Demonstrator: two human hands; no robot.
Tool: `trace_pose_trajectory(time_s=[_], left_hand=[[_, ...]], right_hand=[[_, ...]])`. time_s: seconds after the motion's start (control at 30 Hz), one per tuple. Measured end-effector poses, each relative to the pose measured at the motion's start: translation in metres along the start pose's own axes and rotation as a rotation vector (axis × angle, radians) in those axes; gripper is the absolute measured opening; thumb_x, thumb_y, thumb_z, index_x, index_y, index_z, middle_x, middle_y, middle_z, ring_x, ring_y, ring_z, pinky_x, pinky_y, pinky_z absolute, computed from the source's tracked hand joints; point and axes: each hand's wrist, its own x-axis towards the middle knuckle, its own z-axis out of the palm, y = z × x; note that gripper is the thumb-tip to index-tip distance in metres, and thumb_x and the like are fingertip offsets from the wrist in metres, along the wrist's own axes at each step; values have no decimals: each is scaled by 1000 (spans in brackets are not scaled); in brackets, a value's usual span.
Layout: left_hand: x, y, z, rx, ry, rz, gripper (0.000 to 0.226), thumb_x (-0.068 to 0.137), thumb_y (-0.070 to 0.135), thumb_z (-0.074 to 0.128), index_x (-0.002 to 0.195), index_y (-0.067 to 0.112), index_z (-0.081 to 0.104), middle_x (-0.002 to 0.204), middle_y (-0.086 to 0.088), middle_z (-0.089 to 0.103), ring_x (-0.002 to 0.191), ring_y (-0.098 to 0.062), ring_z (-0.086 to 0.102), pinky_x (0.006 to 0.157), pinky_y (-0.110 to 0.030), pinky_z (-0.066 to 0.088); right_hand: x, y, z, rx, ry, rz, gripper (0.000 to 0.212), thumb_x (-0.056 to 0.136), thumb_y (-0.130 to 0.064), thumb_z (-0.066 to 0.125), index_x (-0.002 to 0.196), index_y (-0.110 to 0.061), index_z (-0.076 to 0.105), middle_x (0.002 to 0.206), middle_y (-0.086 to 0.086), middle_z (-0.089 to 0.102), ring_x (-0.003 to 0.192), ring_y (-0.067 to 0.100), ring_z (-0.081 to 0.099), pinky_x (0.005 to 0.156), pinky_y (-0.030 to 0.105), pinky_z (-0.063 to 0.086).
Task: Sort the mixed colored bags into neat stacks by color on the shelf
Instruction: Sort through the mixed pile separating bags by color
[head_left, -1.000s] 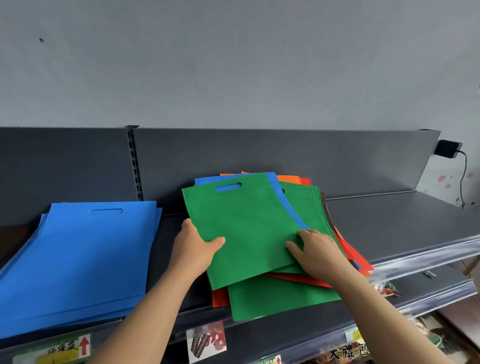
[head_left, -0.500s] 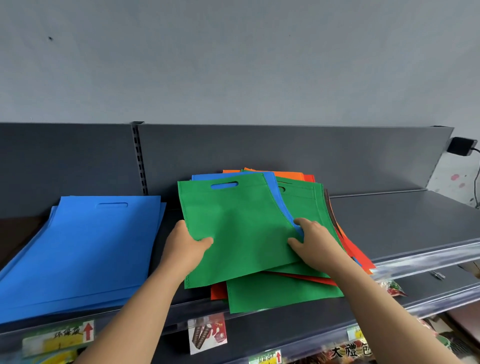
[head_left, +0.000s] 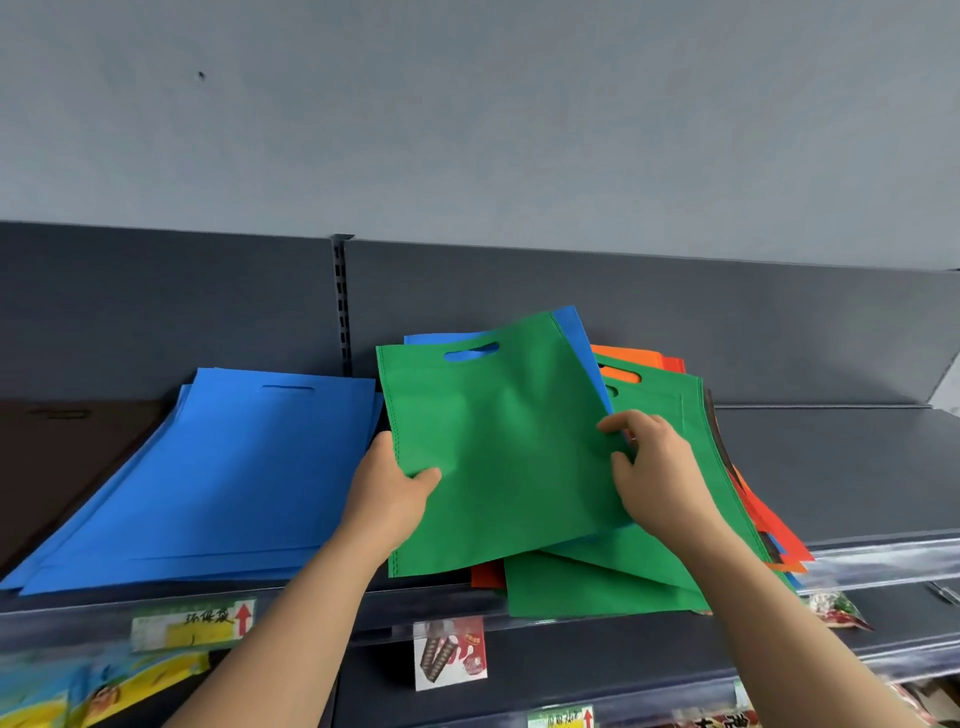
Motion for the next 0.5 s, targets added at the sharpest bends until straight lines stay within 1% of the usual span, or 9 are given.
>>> trace_pose_trajectory(time_s=[0.07, 0.1, 0.13, 0.17, 0.2, 0.3, 0.37, 0.43, 0.5], left_hand=[[0, -4, -7, 14, -7, -17, 28, 90, 20, 62, 114, 17, 49, 112, 2, 59, 83, -7, 56, 68, -23, 48], [0, -6, -11, 25, -1, -27, 39, 89, 23, 63, 124, 14, 48, 122, -1, 58, 97, -12, 58, 79, -29, 51], [0, -6, -16, 34, 13, -35, 50, 89, 27, 63, 133, 12, 43, 131, -3, 54, 112, -18, 55, 91, -37, 49], [0, -7, -21, 39, 33, -38, 56, 89, 29, 63, 136, 12, 40, 136, -5, 50, 121, -23, 51, 98, -43, 46], [1, -7, -27, 34, 53, -29, 55, 89, 29, 63, 136, 11, 41, 137, -6, 50, 123, -25, 49, 100, -43, 44], [4, -9, -52, 22, 106, 4, 50, 90, 26, 62, 134, 11, 42, 134, -6, 52, 116, -23, 52, 90, -35, 45], [6, -13, -75, 39, 134, 11, 50, 90, 26, 62, 134, 11, 42, 131, -5, 54, 112, -23, 54, 85, -33, 46], [8, -20, -100, 66, 153, 18, 39, 90, 23, 61, 126, 12, 48, 122, -4, 58, 102, -21, 58, 77, -32, 49], [10, -30, -126, 85, 162, 22, 23, 91, 19, 61, 111, 16, 51, 108, -1, 61, 84, -13, 58, 62, -25, 46]], right_hand=[[-2, -7, 2, 9, 26, -15, 35, 86, 2, 47, 111, -19, 60, 116, 5, 55, 90, 13, 44, 79, 26, 36], [-2, -11, 2, 14, 39, -22, 34, 86, 2, 48, 110, -19, 60, 115, 4, 55, 90, 13, 44, 79, 26, 36], [-3, -16, 2, 21, 51, -28, 34, 86, 2, 48, 110, -19, 60, 115, 4, 55, 90, 12, 44, 79, 26, 37], [-3, -22, 2, 33, 62, -33, 35, 86, 2, 48, 111, -19, 60, 115, 3, 55, 91, 12, 44, 80, 26, 36], [-3, -29, 2, 48, 72, -39, 35, 86, 2, 49, 111, -19, 60, 115, 2, 54, 92, 11, 44, 80, 25, 36], [-3, -54, 7, 71, 88, -71, 37, 85, 3, 50, 113, -18, 60, 114, 2, 54, 93, 11, 44, 80, 23, 34], [-4, -74, 17, 79, 75, -82, 37, 85, 3, 50, 114, -18, 60, 112, 1, 53, 92, 11, 43, 79, 21, 32], [-7, -94, 33, 82, 47, -97, 37, 85, 2, 50, 114, -17, 60, 110, 2, 52, 90, 10, 42, 77, 19, 30], [-12, -115, 51, 85, 15, -113, 36, 85, 3, 49, 115, -16, 60, 108, 2, 52, 89, 11, 42, 74, 16, 28]])
